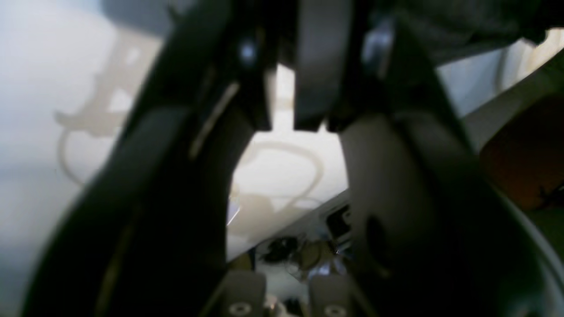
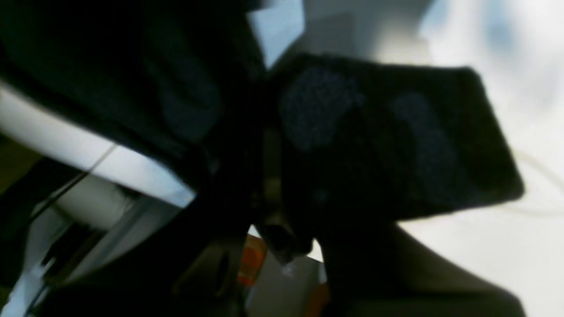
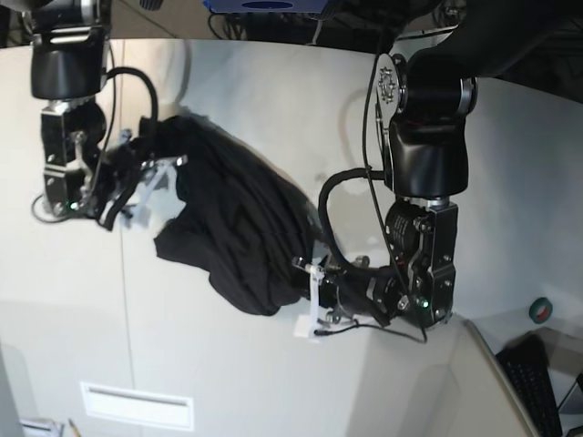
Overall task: Layout the t-shirt on the table in an organized manner, then fold the t-shirt properly
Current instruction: 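Lift the t-shirt high with both grippers to shake it out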
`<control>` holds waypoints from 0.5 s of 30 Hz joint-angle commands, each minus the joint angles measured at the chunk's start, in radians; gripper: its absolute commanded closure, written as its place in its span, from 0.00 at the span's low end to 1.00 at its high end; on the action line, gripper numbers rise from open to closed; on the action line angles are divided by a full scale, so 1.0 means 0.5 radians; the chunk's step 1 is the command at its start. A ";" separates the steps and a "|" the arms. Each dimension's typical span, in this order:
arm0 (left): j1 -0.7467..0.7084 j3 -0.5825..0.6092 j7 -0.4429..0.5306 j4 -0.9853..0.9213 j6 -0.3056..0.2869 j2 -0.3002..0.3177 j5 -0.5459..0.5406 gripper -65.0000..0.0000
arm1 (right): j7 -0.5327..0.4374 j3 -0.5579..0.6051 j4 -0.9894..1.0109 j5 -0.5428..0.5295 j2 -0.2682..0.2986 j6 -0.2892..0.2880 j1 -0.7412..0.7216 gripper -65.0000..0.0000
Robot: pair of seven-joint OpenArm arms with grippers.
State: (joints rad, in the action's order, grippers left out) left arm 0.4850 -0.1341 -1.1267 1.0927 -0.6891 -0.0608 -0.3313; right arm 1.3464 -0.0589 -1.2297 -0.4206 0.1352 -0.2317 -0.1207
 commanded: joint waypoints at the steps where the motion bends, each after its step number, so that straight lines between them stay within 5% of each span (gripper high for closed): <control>1: 0.075 0.003 0.039 0.019 -0.018 -0.003 -0.042 1.00 | 0.037 -0.003 -0.040 -0.026 0.035 0.008 -0.082 1.00; 15: 0.333 0.178 0.049 -0.122 -0.018 -0.003 -0.042 1.00 | 0.089 0.208 0.052 -0.026 0.277 -0.001 -0.622 1.00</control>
State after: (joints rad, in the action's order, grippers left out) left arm 0.6178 -0.0425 -1.1172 1.0172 -0.6895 -0.0635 -0.3378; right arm 1.3891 0.0502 -1.1915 -0.4225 0.2672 -0.2317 -0.4057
